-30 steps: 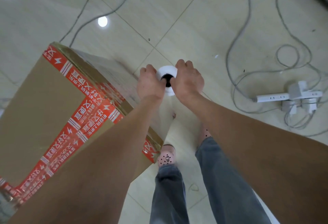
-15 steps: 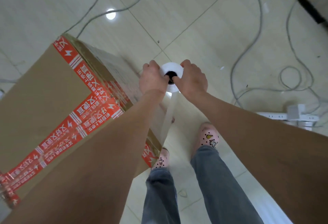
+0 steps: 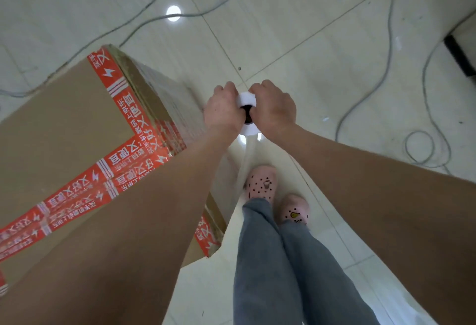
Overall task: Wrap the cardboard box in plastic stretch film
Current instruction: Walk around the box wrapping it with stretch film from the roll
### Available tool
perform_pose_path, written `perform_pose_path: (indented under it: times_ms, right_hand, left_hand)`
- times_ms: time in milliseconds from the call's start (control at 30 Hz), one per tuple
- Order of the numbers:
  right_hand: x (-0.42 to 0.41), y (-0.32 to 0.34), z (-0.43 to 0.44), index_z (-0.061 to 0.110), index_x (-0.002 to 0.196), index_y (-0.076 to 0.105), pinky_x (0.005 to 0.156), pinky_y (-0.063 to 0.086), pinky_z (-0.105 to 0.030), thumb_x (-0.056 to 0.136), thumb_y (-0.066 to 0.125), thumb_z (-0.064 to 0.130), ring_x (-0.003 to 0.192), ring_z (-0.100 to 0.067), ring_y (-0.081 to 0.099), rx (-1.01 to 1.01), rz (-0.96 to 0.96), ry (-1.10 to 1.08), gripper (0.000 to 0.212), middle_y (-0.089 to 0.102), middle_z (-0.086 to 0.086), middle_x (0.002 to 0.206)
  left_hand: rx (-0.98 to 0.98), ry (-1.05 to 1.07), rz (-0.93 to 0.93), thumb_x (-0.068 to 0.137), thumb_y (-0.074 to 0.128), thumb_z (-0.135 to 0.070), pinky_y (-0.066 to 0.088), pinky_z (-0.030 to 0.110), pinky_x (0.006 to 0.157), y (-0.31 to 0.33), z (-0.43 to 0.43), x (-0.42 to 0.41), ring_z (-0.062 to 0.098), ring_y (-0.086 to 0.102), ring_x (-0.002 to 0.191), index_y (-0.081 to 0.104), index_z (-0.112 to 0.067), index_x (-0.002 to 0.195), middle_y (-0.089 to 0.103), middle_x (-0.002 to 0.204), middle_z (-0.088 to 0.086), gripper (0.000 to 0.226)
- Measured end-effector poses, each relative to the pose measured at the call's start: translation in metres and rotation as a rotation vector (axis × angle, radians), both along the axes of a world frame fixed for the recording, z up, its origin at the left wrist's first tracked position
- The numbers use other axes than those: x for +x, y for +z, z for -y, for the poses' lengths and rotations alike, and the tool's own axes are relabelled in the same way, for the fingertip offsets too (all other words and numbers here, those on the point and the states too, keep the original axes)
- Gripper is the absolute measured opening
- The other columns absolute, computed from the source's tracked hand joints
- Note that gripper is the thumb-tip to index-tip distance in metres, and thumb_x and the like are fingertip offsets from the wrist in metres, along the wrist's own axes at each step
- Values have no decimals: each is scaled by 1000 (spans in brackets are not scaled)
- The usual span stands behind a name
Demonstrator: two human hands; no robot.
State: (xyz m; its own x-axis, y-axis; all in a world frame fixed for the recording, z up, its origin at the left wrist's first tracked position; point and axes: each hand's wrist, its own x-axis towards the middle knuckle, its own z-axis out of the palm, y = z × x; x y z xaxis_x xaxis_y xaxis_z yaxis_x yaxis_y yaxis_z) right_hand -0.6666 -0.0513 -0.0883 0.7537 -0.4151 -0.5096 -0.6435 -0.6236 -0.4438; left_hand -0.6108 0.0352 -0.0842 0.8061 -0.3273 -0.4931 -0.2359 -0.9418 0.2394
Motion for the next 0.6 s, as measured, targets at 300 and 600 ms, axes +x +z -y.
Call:
perform_pose_path:
  times_ms: [300,600]
  right_hand:
    - [44,3,-3,18,126,47,68,38,-32,89,52,12,99,-26,55,-11,-4,-69,38,47,-4,124]
    - [54,-7,-7,19,112,52,66,41,-32,83,60,18,84,-23,57,188,-41,-411,30,51,1,110]
  left_hand:
    - [-1,160,2,87,61,-18,38,33,67,2,2,38,25,54,90,50,-8,111,51,113,9,29]
    - [18,-208,37,85,56,-13,34,32,59,-3,4,67,30,56,85,52,-8,110,52,106,10,26]
